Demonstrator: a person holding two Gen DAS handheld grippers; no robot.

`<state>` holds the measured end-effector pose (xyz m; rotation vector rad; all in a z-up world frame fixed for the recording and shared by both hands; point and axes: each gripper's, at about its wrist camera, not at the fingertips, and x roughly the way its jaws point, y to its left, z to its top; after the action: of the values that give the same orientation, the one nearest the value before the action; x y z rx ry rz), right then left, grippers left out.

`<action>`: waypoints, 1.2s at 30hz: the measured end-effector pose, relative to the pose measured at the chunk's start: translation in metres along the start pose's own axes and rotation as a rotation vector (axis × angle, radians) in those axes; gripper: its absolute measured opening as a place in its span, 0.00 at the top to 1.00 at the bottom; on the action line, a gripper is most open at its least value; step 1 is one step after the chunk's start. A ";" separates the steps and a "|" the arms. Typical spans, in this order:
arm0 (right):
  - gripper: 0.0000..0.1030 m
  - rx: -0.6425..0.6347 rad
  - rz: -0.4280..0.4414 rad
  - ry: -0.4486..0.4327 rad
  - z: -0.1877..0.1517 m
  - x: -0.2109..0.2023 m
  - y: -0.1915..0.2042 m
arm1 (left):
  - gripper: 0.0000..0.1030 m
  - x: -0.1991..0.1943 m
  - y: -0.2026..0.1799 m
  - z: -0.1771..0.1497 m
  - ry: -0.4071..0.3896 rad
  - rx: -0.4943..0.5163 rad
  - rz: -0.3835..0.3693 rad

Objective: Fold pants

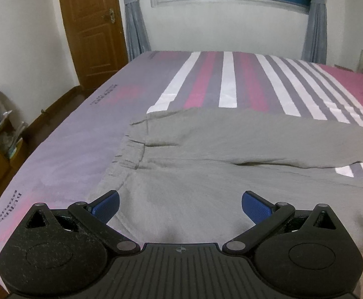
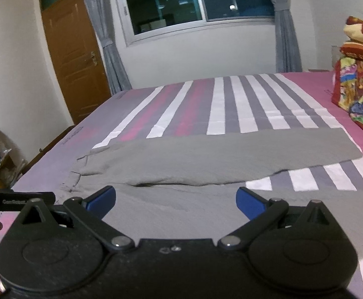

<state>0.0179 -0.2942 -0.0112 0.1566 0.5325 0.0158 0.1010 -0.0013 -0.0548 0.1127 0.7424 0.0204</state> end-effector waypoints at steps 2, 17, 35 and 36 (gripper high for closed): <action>0.00 -0.013 0.006 -0.002 0.003 0.010 0.003 | 0.00 0.010 0.002 0.004 0.009 -0.004 -0.001; 0.12 -0.117 0.108 0.037 0.027 0.102 0.023 | 0.00 0.109 0.036 0.036 0.067 -0.033 0.080; 0.16 -0.210 0.190 0.162 0.055 0.263 0.031 | 0.00 0.264 0.084 0.074 0.149 -0.100 0.140; 0.16 -0.218 0.191 0.171 0.057 0.272 0.030 | 0.00 0.272 0.085 0.077 0.152 -0.100 0.134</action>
<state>0.2817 -0.2576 -0.0954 -0.0080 0.6806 0.2743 0.3554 0.0915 -0.1730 0.0659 0.8837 0.1948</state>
